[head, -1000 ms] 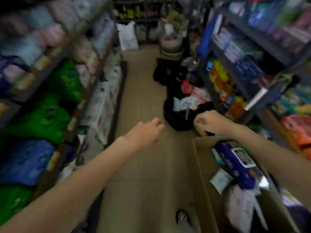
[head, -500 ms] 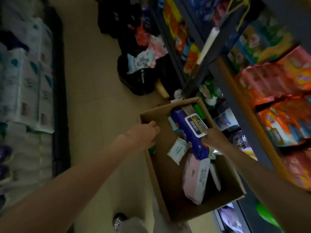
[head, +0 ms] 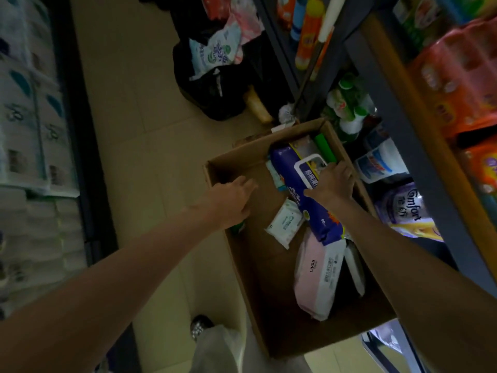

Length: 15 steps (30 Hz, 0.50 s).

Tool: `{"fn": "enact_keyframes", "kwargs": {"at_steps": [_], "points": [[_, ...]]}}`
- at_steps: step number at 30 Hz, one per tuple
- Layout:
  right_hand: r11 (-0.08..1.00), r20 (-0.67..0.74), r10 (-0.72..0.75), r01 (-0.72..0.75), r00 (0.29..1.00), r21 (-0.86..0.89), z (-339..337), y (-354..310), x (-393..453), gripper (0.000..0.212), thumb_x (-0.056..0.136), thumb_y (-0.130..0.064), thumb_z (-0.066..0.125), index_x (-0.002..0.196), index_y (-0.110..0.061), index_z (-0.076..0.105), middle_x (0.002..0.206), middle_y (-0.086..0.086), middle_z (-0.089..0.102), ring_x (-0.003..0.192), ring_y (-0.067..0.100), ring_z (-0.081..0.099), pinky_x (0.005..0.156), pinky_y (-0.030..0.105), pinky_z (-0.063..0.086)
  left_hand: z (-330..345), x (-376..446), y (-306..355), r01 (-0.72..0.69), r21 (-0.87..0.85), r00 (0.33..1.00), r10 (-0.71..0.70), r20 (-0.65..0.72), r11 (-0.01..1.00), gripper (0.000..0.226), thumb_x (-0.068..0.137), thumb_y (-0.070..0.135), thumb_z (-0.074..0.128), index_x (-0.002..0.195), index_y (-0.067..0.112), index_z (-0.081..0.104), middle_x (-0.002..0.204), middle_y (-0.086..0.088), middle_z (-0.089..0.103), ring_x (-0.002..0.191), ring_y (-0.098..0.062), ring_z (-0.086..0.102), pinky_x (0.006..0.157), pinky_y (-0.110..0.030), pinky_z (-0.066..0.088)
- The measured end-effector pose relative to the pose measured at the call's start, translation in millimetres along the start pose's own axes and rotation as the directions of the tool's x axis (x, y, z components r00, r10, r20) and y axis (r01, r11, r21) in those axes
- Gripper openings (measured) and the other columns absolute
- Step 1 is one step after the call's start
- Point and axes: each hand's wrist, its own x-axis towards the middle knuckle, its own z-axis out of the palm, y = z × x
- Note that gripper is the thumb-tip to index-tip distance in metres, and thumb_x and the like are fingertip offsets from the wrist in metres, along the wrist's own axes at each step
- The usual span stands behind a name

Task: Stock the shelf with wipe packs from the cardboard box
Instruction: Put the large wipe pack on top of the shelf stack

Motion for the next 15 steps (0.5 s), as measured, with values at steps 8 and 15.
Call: {"fn": "enact_keyframes", "kwargs": {"at_steps": [8,15], "points": [[0.989,0.032,-0.073,0.076,0.997,-0.124,-18,-13,-28,0.093,0.068,-0.048,0.076,0.131,0.000,0.028,0.135,0.022,0.033,0.124,0.035,0.036,0.100,0.041,0.034,-9,-23,-6,0.005,-0.320,0.989,-0.053,-0.141,0.947,0.067,0.093,0.015,0.049,0.146,0.016,0.009,0.140,-0.009,0.036,0.108,-0.023,0.058,0.090,-0.036,0.051],[0.768,0.183,-0.503,0.534,0.845,-0.353,-96,-55,-95,0.080,0.064,-0.046,0.076,0.122,-0.007,0.037,0.126,0.013,0.039,0.118,0.030,0.038,0.095,0.036,0.035,-8,-60,-30,0.059,-0.176,0.942,-0.113,-0.317,0.983,0.078,0.083,0.026,0.060,0.146,0.013,0.014,0.139,-0.009,0.036,0.125,-0.027,0.042,0.101,-0.039,0.040]]}}
